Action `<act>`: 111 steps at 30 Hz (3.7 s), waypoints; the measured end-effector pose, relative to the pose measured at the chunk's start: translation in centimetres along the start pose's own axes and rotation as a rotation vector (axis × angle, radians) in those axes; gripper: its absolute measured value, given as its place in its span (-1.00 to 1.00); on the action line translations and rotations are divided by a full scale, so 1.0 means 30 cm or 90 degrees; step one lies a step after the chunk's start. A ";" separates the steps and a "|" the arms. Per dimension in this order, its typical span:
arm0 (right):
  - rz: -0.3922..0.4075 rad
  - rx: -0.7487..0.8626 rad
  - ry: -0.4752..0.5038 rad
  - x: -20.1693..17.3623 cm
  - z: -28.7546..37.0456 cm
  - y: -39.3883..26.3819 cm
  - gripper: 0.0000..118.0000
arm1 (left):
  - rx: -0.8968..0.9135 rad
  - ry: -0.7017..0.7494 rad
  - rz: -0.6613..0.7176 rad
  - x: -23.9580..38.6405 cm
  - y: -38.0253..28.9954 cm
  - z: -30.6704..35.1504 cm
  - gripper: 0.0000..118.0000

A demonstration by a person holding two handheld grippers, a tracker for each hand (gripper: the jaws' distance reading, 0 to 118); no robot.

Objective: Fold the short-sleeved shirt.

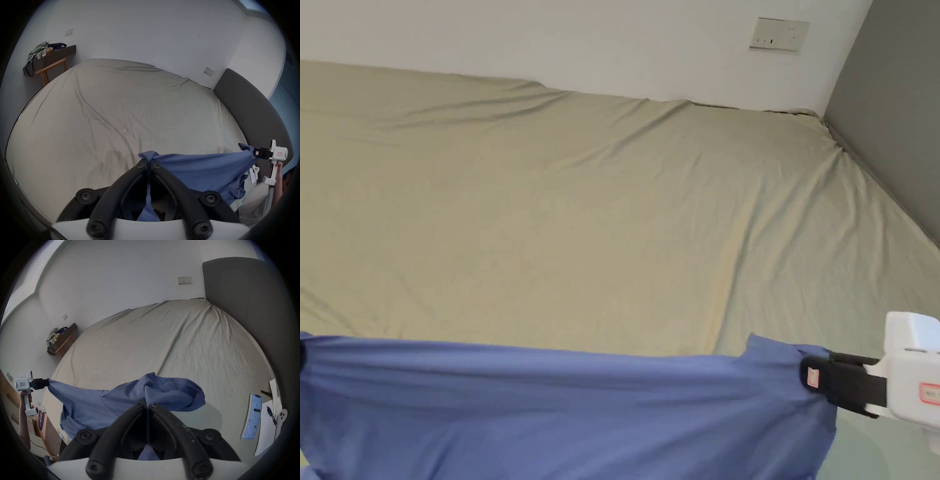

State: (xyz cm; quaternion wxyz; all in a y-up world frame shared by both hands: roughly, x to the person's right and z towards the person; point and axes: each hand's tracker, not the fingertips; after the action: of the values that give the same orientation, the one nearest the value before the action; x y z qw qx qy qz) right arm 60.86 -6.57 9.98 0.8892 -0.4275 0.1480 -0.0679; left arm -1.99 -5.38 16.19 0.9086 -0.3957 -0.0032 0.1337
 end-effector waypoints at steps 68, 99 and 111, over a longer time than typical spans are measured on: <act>0.149 0.337 -0.174 -0.417 0.245 -0.571 -0.95 | -0.241 -0.311 0.331 -0.381 -0.325 -0.110 0.98; 0.154 0.295 -0.206 -0.427 0.269 -0.571 -0.95 | -0.341 -0.327 0.371 -0.328 -0.426 -0.382 -0.89; 0.163 0.303 -0.229 -0.438 0.299 -0.552 -0.95 | -0.284 -0.276 0.371 -0.615 -0.346 -0.138 -0.90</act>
State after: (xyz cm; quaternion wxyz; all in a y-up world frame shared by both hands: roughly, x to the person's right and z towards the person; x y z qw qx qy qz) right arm 51.39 -7.03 30.90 0.9774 -0.1908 0.0212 0.0887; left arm -16.82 -19.64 22.68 0.7030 -0.5297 -0.1111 0.4614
